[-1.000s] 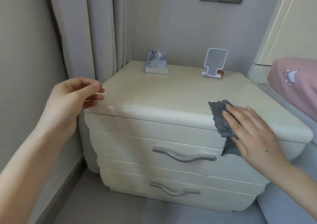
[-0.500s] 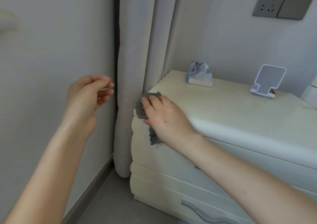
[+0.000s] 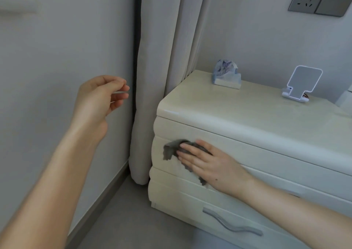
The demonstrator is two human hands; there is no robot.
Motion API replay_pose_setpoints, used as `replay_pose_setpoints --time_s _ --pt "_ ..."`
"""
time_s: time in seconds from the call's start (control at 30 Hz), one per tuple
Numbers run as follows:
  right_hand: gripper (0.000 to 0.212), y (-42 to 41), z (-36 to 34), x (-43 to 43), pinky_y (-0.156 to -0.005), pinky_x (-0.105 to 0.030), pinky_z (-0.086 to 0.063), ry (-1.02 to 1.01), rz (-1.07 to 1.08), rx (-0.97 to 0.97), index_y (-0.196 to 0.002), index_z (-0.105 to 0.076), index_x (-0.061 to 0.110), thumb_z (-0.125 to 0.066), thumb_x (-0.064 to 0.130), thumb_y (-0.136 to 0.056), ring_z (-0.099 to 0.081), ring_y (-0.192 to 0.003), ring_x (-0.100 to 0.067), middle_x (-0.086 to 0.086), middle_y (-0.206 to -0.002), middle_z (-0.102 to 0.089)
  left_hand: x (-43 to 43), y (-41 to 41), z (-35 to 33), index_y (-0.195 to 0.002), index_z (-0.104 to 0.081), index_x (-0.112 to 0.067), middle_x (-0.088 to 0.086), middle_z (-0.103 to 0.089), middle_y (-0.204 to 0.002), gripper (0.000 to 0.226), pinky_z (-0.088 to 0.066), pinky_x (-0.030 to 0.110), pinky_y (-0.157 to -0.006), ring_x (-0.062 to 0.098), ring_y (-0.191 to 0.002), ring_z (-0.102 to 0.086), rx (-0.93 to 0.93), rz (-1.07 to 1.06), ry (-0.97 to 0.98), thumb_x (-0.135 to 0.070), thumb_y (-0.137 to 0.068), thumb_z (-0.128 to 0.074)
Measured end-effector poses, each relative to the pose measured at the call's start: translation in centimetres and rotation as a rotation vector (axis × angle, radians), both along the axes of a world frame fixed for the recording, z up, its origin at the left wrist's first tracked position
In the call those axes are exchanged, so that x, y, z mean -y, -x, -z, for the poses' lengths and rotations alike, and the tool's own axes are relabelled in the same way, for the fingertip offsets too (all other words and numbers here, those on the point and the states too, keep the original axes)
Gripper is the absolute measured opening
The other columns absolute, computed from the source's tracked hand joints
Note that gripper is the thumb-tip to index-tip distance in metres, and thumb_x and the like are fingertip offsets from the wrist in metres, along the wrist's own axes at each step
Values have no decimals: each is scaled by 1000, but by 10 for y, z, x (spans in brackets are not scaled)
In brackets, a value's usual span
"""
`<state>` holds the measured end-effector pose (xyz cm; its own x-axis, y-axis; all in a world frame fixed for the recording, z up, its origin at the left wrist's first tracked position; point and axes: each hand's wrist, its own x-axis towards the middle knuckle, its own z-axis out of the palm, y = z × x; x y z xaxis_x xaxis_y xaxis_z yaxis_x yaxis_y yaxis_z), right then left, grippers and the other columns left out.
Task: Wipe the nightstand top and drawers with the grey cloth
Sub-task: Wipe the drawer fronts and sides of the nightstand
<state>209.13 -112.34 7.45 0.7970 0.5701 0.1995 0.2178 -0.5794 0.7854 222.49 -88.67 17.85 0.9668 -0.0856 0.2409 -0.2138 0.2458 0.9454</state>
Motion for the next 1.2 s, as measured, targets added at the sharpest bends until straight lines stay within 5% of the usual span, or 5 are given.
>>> replay_pose_setpoints --time_s 0.17,0.4,0.67,0.9,1.2 --pt "66 61 0 35 -116 -49 4 36 254 159 -145 -26 8 -34 13 -80 -25 -138 -26 -3 -150 -36 -4 -3 19 -72 -61 -23 -5 -64 -74 17 -45 18 -62 9 -66 -60 -15 41 -85 -15 -86 -56" --pt "60 -71 -8 -65 -113 -52 3 118 139 253 -147 -22 8 -27 21 -88 -18 -143 -31 -8 -155 -27 -1 -2 44 -72 -61 -22 -2 -64 -73 19 -45 21 -64 10 -65 -58 -43 7 -86 -13 -87 -55" --pt "54 11 50 -12 -116 -48 15 302 167 -98 -134 -50 8 -23 14 -88 -29 -137 -24 -5 -143 -48 -1 2 61 -73 -60 -20 -1 -64 -72 17 -44 19 -61 11 -65 -58 -114 33 -59 -12 -86 -56" --pt "55 -60 -11 -41 -114 -49 5 93 88 362 -144 -29 6 -25 13 -90 -21 -140 -32 -10 -151 -34 3 -6 62 -74 -61 -21 -2 -64 -72 14 -45 17 -59 10 -65 -57 -92 16 -22 -14 -85 -56" --pt "57 16 114 -13 -111 -55 22 486 284 -346 -142 -40 16 -41 25 -85 -26 -142 -19 3 -149 -39 7 -2 94 -72 -60 -21 -4 -63 -70 17 -43 11 -53 6 -62 -56 -104 76 -115 -12 -85 -55"
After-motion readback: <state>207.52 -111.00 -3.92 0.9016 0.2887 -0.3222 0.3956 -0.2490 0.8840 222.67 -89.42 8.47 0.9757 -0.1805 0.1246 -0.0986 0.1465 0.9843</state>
